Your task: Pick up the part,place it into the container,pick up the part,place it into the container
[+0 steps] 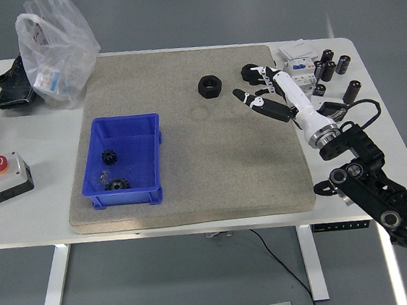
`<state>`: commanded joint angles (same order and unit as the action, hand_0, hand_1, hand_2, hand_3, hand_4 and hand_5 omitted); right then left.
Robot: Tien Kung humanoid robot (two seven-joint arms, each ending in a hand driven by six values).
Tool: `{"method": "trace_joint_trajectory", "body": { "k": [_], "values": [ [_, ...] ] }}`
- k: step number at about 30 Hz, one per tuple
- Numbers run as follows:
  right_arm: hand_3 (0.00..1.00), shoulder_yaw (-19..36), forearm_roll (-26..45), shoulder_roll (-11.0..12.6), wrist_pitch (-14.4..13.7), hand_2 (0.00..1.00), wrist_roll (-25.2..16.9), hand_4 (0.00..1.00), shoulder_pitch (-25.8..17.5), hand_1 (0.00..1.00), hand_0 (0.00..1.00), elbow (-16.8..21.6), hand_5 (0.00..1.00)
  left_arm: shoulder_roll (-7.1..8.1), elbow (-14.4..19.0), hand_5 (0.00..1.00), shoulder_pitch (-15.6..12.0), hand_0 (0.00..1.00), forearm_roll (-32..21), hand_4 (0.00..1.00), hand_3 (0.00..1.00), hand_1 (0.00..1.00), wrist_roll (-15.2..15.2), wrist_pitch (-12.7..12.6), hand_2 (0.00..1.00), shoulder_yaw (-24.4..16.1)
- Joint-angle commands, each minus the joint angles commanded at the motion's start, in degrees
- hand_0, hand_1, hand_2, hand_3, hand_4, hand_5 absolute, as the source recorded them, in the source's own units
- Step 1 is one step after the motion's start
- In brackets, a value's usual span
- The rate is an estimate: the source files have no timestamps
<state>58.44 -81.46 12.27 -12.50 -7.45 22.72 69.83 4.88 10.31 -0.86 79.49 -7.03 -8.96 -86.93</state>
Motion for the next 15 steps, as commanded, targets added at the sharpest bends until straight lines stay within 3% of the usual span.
{"method": "trace_joint_trajectory", "body": {
  "k": [15],
  "values": [
    [0.729,1.37,4.66,0.25,-0.58,0.714,-2.65,0.889,-4.97,0.713,0.666,2.52,0.61,0.82,0.0,0.234,0.26,0.656,1.12,0.643,0.665,0.594,0.0,0.24,0.589,-0.04]
  ]
}}
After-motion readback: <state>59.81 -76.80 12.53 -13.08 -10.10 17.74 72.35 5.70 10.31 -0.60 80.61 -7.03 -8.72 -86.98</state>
